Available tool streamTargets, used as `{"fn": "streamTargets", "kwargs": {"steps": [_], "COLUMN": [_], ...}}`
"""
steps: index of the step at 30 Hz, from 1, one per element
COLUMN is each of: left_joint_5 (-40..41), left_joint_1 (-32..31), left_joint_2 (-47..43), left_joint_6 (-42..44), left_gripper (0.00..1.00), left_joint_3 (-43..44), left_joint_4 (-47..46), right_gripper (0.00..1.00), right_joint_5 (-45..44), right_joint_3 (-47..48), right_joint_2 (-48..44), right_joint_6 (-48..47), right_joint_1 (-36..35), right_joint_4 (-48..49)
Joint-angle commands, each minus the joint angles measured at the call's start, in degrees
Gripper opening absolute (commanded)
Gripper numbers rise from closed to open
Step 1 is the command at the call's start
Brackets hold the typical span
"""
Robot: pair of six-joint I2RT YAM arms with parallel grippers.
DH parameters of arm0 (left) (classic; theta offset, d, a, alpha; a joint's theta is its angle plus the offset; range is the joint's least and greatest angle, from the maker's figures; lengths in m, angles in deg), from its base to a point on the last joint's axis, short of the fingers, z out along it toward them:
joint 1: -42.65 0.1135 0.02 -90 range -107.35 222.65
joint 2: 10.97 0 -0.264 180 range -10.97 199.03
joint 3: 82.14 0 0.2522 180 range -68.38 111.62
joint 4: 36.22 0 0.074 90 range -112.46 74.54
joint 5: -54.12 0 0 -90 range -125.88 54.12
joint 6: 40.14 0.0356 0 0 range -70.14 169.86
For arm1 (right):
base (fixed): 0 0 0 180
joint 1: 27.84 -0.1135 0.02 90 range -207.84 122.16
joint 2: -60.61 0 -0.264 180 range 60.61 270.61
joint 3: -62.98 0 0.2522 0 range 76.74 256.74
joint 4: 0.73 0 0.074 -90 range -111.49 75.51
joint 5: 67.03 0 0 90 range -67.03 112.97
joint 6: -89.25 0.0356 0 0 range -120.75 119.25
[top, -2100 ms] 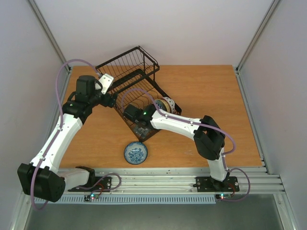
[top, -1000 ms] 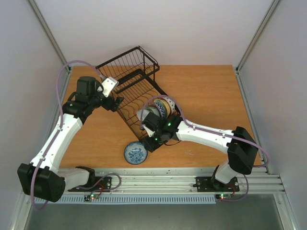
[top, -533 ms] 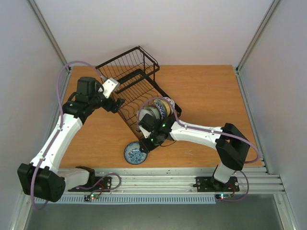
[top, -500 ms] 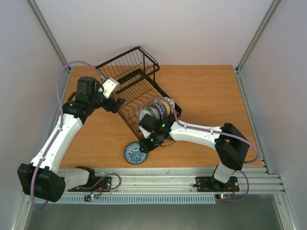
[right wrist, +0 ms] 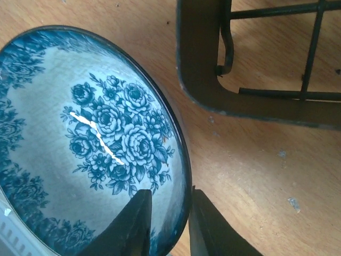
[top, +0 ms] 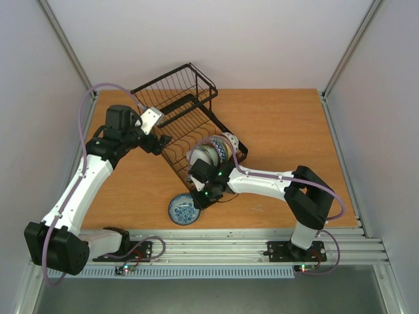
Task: Load the bowls into the dish rack
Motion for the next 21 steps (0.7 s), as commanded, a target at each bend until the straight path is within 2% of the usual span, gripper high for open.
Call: {"fn": "streamTargets", "kwargs": {"steps": [1, 3, 6, 7, 12, 15, 21], "left_joint_5": [-1.64, -1.86, -2.65, -3.08, -7.16, -11.11, -24.19], "left_joint_1": [0.26, 0.34, 0.29, 0.30, 0.30, 0.24, 0.14], "left_joint_2": [0.44, 0.42, 0.51, 0.57, 1.92, 3.07, 5.72], "left_joint_6": [0.77, 0.73, 0.90, 0.98, 2.34, 3.82, 9.84], "left_gripper": [0.98, 0.98, 0.98, 0.98, 0.98, 0.94, 0.86], "left_joint_3": [0.93, 1.03, 1.03, 1.04, 2.05, 3.49, 7.21], "left_joint_4": [-0.70, -0.55, -0.31, -0.07, 3.06, 6.49, 17.78], "right_gripper": [0.19, 0.16, 0.03, 0.02, 0.01, 0.01, 0.01], "right_joint_5": [0.91, 0.61, -0.35, -0.88, -4.29, -7.67, -17.38], "right_joint_3": [-0.84, -1.11, -1.07, -0.93, 0.80, 3.43, 9.38], "right_joint_2": [0.65, 0.42, -0.08, -0.34, -4.06, -6.92, -11.09], "right_joint_6": [0.90, 0.98, 0.88, 0.74, -0.66, -2.04, -4.63], "right_joint_1": [-0.58, -0.62, -0.67, -0.63, -0.59, -0.58, -0.14], "right_joint_4": [1.28, 1.21, 0.60, 0.19, -3.22, -6.62, -12.83]}}
